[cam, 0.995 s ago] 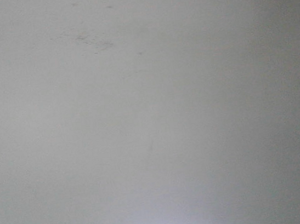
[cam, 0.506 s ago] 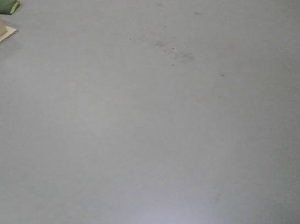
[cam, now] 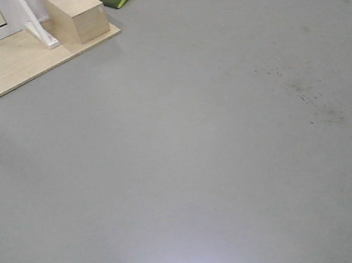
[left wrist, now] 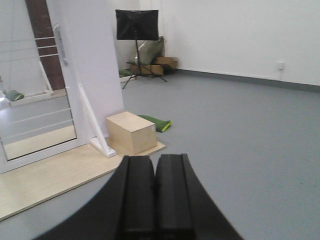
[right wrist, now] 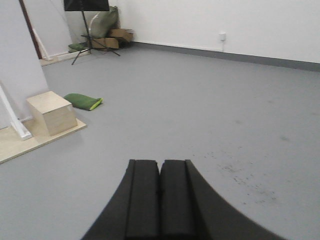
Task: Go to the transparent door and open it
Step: 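Drive toward the white-framed glass door on the wooden platform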
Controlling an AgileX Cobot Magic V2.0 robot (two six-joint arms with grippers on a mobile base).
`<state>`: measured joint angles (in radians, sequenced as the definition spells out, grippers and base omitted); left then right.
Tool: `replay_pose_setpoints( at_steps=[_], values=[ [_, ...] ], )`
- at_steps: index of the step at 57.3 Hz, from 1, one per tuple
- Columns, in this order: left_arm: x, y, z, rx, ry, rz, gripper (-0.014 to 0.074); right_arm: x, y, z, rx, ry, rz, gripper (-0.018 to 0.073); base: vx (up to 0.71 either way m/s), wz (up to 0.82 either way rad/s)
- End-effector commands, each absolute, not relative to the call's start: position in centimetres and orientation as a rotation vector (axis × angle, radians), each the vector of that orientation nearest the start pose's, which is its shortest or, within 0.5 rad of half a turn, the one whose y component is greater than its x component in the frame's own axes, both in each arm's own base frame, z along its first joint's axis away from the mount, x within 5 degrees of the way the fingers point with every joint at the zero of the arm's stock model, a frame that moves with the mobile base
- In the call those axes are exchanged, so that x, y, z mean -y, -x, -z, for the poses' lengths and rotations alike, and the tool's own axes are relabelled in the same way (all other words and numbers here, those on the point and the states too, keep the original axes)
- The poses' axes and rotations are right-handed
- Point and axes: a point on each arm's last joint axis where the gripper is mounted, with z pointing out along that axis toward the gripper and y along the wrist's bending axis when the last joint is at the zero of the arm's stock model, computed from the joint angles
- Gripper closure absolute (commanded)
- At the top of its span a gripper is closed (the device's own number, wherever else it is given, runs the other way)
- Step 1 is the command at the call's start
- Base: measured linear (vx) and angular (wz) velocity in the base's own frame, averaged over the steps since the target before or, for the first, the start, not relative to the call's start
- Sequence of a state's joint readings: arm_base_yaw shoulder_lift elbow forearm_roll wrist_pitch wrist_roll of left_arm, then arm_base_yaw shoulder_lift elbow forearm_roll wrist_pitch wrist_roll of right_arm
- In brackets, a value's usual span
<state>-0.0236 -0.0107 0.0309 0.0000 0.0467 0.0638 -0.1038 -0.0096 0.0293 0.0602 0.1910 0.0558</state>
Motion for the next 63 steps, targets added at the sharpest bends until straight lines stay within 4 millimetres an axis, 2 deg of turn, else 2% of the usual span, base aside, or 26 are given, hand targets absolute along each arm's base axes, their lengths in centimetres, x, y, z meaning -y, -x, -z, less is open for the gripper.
replay_pose_setpoints(
  at_steps=[1, 39, 63],
  values=[
    [0.12, -5.57, -20.42, -1.461, -0.057, -0.029, 0.0596, 0.54, -5.57, -19.31, -1.592, -0.163, -0.002, 0.0568, 0.62, 0.54],
    [0.12, -5.57, -20.42, -1.461, -0.057, -0.029, 0.0596, 0.54, -5.57, -19.31, -1.592, -0.163, -0.002, 0.0568, 0.63, 0.49],
    [0.12, -5.57, -20.42, -1.461, -0.057, -0.029, 0.0596, 0.54, -5.57, -19.31, -1.592, -0.163, -0.002, 0.0568, 0.65, 0.34]
  ],
)
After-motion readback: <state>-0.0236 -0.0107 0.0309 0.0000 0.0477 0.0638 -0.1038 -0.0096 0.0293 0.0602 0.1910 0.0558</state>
